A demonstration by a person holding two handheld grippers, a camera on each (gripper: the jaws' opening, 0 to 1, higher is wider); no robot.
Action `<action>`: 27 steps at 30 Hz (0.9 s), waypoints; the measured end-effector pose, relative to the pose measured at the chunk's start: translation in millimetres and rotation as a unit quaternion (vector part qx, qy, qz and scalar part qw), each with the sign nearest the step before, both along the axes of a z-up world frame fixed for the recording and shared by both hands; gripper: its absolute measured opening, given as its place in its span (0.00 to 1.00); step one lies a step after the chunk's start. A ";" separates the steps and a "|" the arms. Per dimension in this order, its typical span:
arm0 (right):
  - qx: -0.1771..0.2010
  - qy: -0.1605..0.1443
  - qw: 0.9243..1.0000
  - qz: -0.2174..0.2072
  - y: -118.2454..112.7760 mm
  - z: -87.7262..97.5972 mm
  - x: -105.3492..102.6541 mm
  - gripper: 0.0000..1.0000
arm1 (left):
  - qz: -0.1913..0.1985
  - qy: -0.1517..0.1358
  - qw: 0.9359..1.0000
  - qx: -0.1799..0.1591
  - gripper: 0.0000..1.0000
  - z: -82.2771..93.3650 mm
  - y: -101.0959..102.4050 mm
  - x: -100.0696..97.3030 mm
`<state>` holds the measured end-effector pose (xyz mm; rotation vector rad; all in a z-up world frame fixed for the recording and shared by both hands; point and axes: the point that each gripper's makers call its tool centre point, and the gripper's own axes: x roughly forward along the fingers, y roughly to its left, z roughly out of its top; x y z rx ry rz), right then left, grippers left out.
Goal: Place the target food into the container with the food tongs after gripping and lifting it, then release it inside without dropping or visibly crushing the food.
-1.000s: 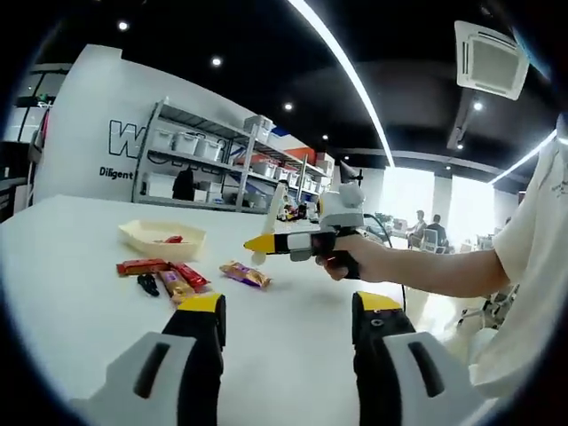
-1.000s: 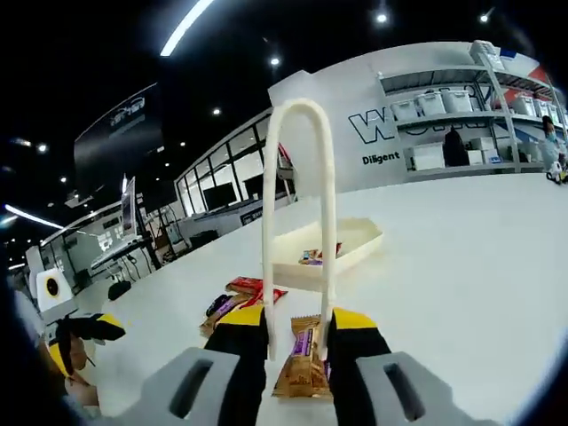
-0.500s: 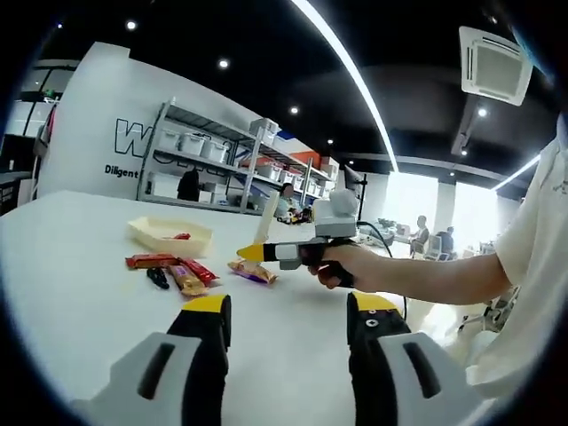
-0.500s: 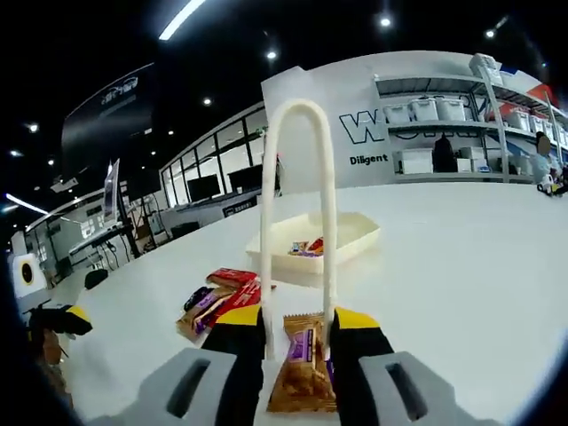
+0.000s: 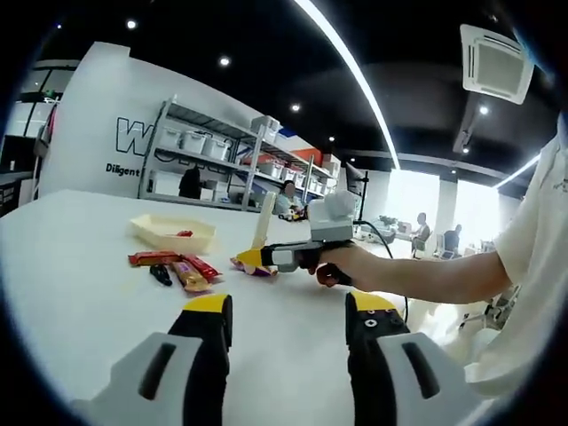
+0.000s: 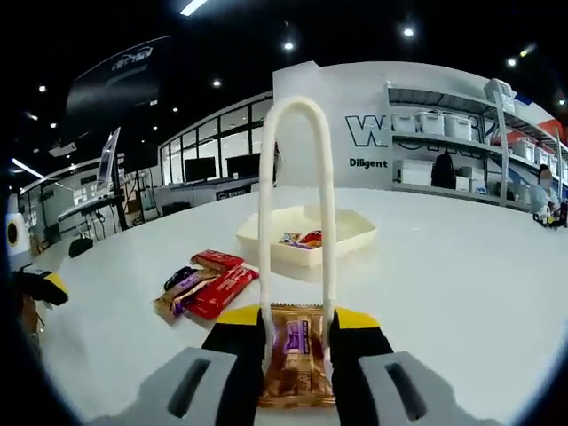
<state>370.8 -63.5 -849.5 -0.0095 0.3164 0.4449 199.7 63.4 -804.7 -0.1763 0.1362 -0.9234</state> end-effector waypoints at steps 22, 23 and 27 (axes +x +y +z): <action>0.112 0.002 0.994 0.012 -8.7 53.4 -5.8 0.13 | 0.033 0.022 0.999 0.020 0.52 -11.5 1.5 18.2; 0.115 0.002 0.993 0.012 -8.3 57.8 -4.9 0.13 | 0.037 0.026 0.999 0.021 0.53 -12.6 2.2 19.7; 0.118 -0.014 0.993 0.020 -4.4 77.8 4.0 0.13 | 0.063 0.029 0.997 0.025 0.60 -14.6 8.4 26.7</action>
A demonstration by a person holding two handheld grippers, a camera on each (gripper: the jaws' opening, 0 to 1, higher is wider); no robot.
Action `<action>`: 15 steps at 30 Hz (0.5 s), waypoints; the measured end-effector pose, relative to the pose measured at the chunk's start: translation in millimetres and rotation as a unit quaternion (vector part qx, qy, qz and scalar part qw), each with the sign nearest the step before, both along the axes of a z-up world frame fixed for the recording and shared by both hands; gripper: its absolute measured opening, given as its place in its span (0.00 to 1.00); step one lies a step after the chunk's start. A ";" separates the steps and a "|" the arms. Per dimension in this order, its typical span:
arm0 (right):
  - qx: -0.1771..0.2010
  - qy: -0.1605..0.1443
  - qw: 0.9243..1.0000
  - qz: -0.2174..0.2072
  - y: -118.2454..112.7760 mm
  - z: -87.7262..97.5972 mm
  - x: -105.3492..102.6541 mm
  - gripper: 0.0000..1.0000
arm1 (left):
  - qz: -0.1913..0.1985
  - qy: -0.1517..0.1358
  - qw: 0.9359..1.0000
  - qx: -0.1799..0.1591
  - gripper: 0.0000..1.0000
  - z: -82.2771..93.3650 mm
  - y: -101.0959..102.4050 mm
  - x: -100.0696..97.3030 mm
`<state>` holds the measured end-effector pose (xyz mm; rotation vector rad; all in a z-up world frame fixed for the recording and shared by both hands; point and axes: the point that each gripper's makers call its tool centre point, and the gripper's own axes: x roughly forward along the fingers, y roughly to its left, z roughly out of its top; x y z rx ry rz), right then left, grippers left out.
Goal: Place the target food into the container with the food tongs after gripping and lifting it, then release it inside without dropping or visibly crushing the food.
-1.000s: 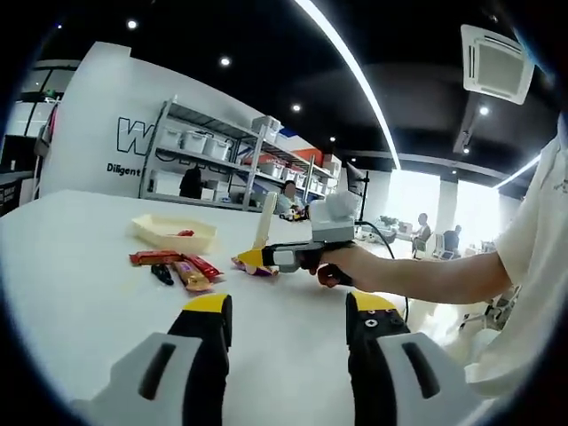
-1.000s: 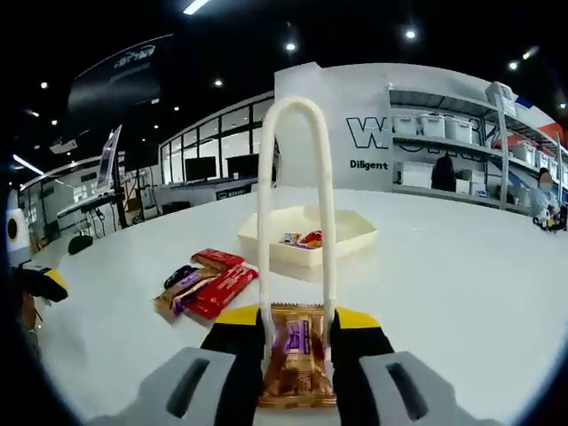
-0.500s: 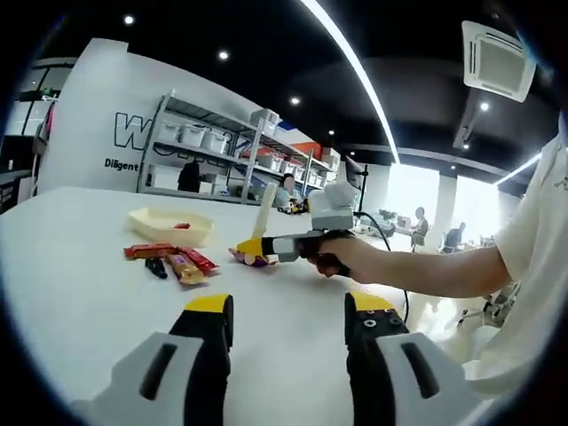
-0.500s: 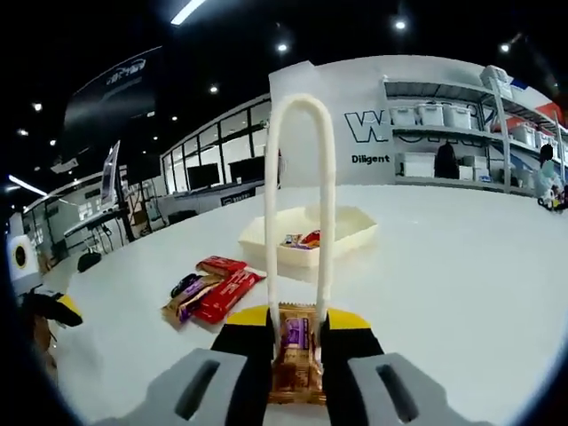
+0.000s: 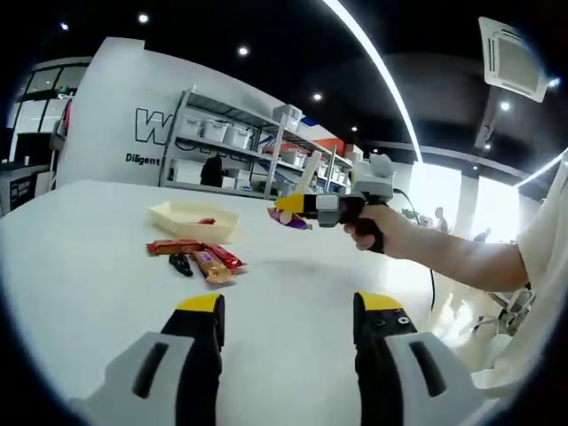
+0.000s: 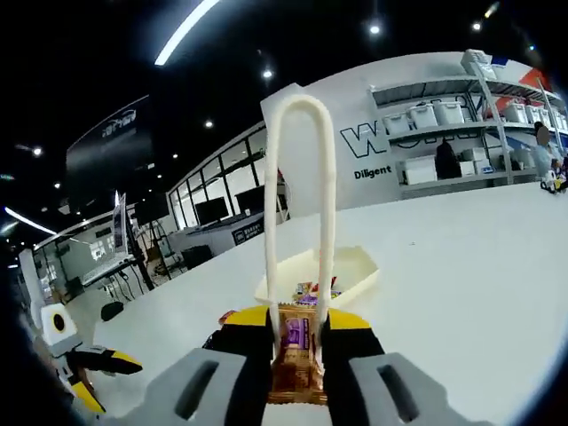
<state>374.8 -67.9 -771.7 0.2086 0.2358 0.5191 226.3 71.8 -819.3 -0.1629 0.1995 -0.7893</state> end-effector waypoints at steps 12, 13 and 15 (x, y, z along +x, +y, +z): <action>-0.007 -0.003 1.000 0.027 41.4 15.2 39.4 0.13 | 0.011 -0.001 1.000 0.003 0.60 8.3 6.3 -6.6; -0.012 -0.001 1.000 0.027 44.2 12.1 45.8 0.13 | 0.012 -0.002 1.000 0.004 0.60 9.4 7.4 -6.4; -0.018 0.008 0.999 0.028 50.0 4.3 58.5 0.14 | 0.017 -0.005 1.000 0.005 0.60 11.8 10.1 -5.7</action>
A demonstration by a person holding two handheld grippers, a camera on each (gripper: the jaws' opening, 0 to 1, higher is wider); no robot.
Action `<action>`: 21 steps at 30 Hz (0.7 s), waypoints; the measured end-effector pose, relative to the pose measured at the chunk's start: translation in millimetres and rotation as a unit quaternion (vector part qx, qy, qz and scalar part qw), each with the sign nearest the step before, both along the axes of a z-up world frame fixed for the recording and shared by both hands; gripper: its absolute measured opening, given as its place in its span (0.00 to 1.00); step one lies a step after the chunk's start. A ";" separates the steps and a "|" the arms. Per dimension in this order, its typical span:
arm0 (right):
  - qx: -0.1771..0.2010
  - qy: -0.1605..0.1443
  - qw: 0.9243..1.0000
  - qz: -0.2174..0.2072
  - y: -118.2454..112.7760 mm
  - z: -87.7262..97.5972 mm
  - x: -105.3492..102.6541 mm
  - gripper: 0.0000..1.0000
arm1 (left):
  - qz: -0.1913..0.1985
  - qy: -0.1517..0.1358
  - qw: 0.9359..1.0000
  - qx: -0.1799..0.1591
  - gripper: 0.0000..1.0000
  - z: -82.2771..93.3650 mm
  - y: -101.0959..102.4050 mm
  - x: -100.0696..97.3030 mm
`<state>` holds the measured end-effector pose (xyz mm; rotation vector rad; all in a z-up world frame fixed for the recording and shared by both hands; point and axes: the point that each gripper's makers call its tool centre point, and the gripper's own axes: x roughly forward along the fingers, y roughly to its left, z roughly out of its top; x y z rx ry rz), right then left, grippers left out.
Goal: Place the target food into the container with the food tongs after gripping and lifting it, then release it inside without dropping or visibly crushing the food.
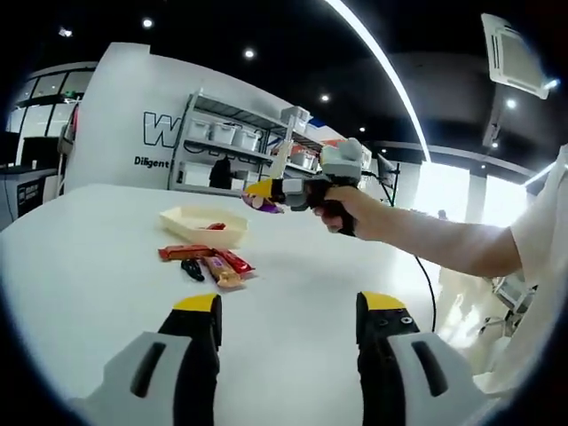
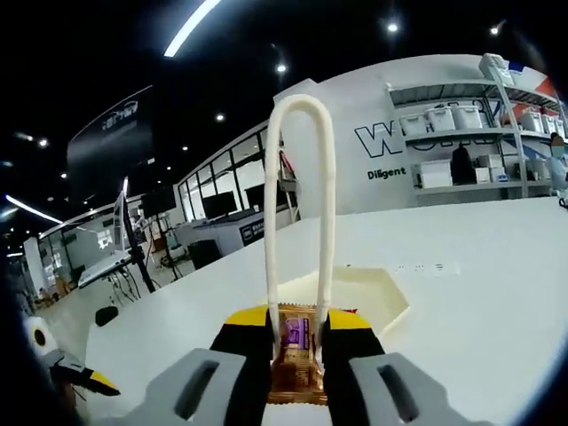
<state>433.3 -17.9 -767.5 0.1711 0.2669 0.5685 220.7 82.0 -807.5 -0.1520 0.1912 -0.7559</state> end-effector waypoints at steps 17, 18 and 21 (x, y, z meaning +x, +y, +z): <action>-0.028 0.038 0.999 -0.008 18.0 -51.6 46.9 0.14 | 0.022 0.015 1.000 0.007 0.56 -12.2 20.0 5.1; -0.044 0.034 0.998 -0.007 16.6 -53.0 48.6 0.14 | 0.024 0.016 1.000 0.007 0.56 -12.9 20.8 6.1; -0.064 0.029 0.998 -0.005 15.8 -59.1 52.7 0.15 | 0.026 0.018 1.000 0.000 0.55 -11.6 19.9 7.9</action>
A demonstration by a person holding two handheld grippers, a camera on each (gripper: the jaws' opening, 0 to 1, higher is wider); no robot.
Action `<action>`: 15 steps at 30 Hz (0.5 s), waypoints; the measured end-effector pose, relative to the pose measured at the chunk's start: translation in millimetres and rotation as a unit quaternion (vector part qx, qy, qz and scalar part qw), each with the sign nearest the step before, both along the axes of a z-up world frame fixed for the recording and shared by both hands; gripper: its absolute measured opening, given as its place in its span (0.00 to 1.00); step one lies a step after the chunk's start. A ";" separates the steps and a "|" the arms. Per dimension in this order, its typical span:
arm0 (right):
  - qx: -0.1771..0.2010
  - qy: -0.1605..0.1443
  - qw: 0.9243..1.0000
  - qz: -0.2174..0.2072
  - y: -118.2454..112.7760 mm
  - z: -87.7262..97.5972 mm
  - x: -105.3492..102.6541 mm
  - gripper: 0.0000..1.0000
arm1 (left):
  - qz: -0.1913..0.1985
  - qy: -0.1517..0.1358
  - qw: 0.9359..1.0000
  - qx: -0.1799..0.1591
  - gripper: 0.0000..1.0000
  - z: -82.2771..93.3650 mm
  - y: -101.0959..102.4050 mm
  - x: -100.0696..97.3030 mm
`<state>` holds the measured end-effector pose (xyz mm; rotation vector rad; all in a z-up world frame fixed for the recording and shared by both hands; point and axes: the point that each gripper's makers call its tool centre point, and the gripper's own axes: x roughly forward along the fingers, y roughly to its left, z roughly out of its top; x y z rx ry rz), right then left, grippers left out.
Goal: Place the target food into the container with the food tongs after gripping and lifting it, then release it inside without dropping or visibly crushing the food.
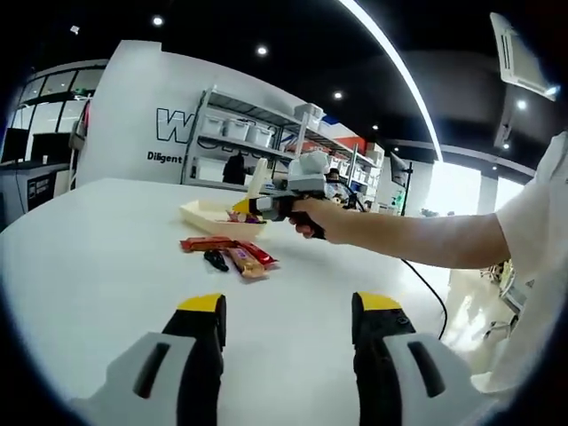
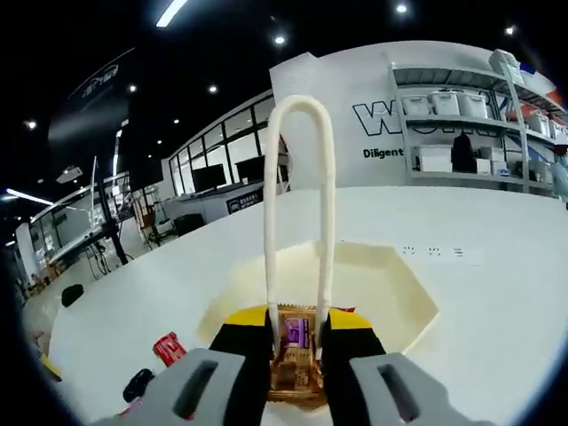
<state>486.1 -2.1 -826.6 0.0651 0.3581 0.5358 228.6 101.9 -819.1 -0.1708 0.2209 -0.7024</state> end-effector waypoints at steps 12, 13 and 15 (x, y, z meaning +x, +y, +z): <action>0.020 -0.018 1.000 -0.005 -13.0 8.6 7.2 0.19 | -0.002 0.005 1.000 0.003 0.55 -3.9 -2.8 -1.7; 0.020 -0.020 1.000 -0.005 -13.7 10.3 6.3 0.19 | -0.002 0.005 1.000 0.003 0.55 -3.8 -3.4 -1.8; 0.023 -0.022 0.999 -0.005 -16.2 12.2 8.2 0.19 | -0.003 0.003 1.000 0.006 0.55 -3.3 -4.7 -2.0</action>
